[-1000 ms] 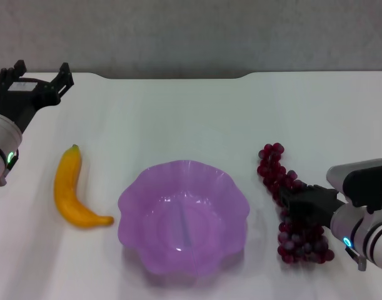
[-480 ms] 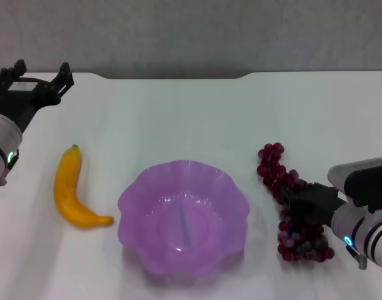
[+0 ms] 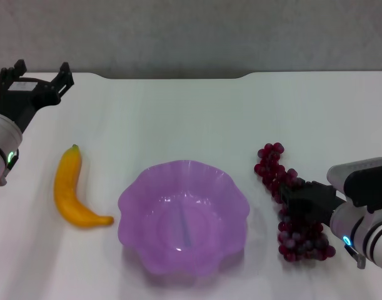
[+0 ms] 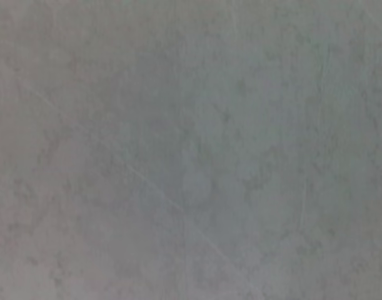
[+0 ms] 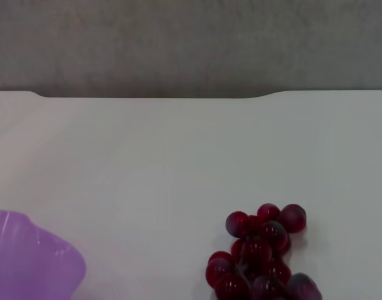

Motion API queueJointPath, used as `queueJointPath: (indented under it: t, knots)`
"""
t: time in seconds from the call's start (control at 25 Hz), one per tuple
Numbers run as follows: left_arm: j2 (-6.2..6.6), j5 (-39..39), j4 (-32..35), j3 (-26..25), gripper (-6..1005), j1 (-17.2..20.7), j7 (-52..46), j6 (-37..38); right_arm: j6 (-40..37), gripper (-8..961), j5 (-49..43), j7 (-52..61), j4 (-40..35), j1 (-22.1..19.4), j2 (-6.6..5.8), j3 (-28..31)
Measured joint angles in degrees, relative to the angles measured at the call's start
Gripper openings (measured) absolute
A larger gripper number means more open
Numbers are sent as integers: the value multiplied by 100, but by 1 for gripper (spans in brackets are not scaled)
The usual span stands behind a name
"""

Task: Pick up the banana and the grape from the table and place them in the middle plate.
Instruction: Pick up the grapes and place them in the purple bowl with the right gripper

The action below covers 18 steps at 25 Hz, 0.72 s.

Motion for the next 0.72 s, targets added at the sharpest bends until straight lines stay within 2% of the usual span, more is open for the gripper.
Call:
queueJointPath:
  t: [0.72]
  knots:
    - [0, -3, 0, -5, 881, 22, 0, 12, -87, 349, -1, 75, 0, -34, 3, 25]
